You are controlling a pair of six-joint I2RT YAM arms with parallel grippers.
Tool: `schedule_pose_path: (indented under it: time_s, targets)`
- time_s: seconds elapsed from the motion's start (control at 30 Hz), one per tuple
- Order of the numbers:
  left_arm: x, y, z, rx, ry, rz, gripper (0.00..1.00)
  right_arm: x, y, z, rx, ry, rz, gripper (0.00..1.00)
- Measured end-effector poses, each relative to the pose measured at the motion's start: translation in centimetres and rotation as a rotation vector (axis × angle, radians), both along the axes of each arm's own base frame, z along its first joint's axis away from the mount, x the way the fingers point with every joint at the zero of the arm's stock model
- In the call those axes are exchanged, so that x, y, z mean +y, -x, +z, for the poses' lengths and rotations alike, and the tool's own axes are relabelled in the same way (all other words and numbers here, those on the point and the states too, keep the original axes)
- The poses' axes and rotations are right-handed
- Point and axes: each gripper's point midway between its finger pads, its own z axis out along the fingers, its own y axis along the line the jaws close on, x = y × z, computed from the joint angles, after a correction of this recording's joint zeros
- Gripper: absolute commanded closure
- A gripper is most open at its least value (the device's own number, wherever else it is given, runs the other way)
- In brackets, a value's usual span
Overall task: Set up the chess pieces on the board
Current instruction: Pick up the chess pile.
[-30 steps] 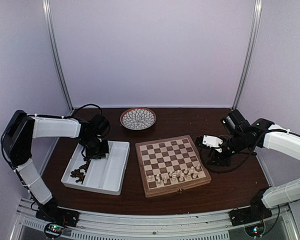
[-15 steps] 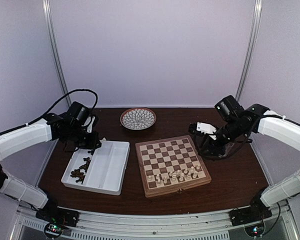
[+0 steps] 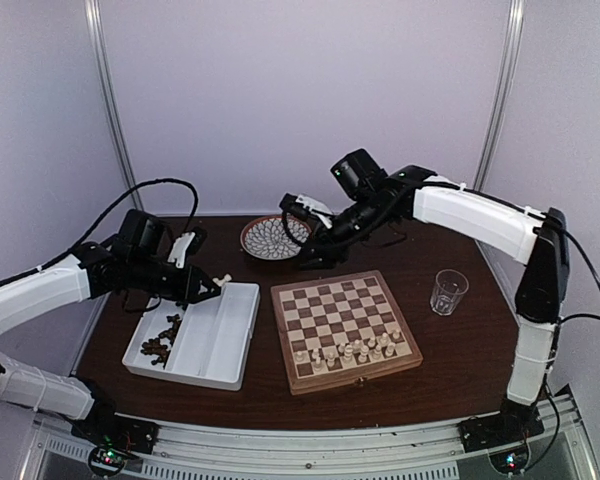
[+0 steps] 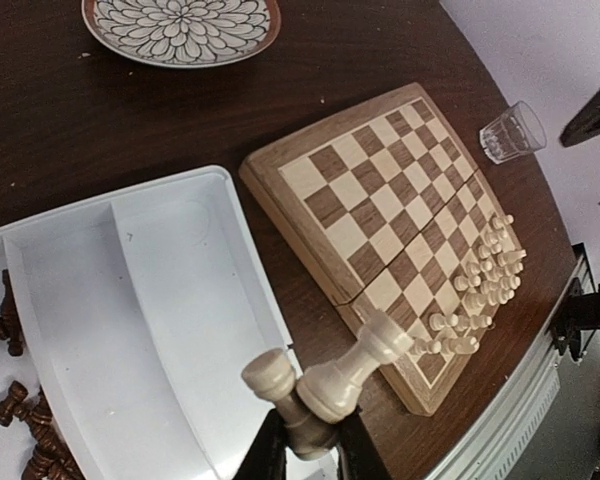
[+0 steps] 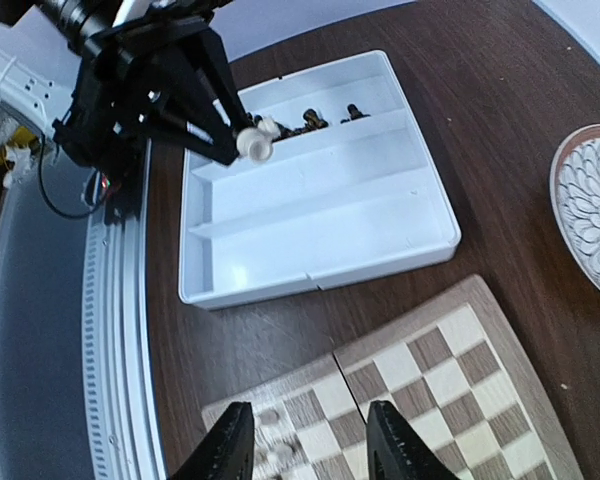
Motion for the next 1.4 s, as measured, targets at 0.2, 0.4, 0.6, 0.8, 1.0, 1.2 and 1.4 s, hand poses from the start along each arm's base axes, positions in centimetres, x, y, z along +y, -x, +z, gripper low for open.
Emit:
schedule_pose_path:
  time_s: [0.2, 0.4, 0.6, 0.8, 1.0, 1.2, 1.4]
  targets:
    - [-0.9, 0.8, 0.7, 0.005, 0.067, -0.038, 0.93, 6.2, 0.2, -2.6, 0.147, -0.025, 0.014, 0.55]
    - [-1.4, 1.3, 1.5, -0.004, 0.103, -0.062, 0.93, 9.1, 1.1, -1.5, 0.203, -0.075, 0.031, 0.54]
    - [-2.2, 2.0, 1.6, 0.003, 0.113, -0.097, 0.93, 11.0, 2.2, -0.7, 0.247, -0.114, 0.048, 0.54]
    - [-2.7, 2.5, 1.5, 0.012, 0.116, -0.118, 0.93, 11.9, 2.6, -1.4, 0.274, -0.108, 0.048, 0.55]
    - [-3.0, 2.8, 1.5, 0.015, 0.118, -0.130, 0.93, 12.1, 3.0, -1.3, 0.295, -0.108, 0.047, 0.66]
    - [-3.1, 2.9, 1.5, 0.014, 0.119, -0.135, 0.93, 12.3, 3.2, -1.0, 0.308, -0.120, 0.056, 0.72]
    - [-3.1, 2.8, 1.6, 0.012, 0.121, -0.135, 0.93, 12.4, 3.3, -0.9, 0.316, -0.127, 0.058, 0.65]
